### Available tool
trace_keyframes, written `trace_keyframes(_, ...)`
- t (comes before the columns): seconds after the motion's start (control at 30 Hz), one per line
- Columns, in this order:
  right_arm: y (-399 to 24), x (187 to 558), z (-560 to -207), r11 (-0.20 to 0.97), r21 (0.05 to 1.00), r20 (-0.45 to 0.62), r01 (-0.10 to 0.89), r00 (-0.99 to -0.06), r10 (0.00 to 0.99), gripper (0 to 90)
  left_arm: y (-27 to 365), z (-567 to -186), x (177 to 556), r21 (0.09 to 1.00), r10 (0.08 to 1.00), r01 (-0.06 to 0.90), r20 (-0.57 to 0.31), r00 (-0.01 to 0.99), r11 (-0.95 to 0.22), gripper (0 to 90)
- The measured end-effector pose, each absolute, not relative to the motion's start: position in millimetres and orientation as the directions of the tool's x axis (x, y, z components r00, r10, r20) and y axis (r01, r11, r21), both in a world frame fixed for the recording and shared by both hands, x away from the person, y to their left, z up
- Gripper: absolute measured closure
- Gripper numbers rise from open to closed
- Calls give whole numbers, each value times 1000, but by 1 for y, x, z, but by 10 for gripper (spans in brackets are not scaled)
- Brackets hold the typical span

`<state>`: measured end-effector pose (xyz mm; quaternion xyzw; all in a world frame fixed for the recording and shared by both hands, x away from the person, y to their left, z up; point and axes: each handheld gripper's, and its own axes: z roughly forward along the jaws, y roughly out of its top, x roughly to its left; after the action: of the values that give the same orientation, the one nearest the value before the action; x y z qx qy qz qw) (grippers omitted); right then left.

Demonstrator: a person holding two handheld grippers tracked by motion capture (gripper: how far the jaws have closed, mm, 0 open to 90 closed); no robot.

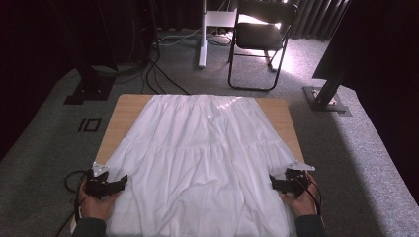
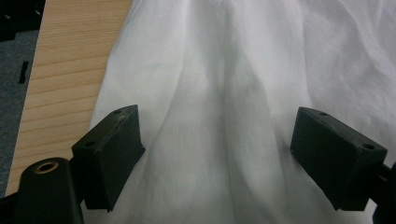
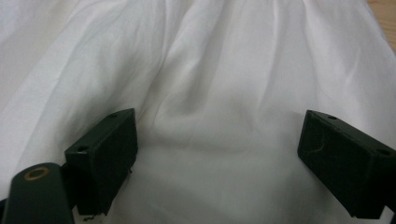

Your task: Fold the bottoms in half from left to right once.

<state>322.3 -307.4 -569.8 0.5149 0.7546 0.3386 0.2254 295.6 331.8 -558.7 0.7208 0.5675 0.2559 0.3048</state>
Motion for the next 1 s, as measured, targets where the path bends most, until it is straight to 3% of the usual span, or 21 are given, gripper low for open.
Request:
trace_keyframes(0.5, -307, 322, -570, 238, 743, 9, 626, -366, 931, 115, 332, -557, 297, 724, 972, 667, 21, 234, -176, 189)
trace_keyframes(0.57, -307, 322, -570, 239, 743, 9, 626, -366, 931, 115, 334, -554, 297, 712, 969, 676, 24, 245, -189, 251)
trace_keyframes(0.6, -307, 322, -570, 239, 743, 9, 626, -366, 931, 115, 337, -549, 296, 706, 969, 682, 23, 244, -188, 368)
trace_keyframes(0.63, -307, 322, -570, 239, 743, 9, 626, -366, 931, 116, 339, -545, 295, 723, 970, 667, 19, 241, -180, 426)
trace_keyframes(0.8, -307, 322, -570, 238, 743, 9, 625, -365, 931, 117, 352, -529, 294, 762, 976, 630, 13, 217, -150, 353)
trace_keyframes(1.0, -307, 322, -570, 237, 744, 9, 625, -364, 931, 122, 371, -537, 306, 722, 975, 685, -69, 209, -96, 281)
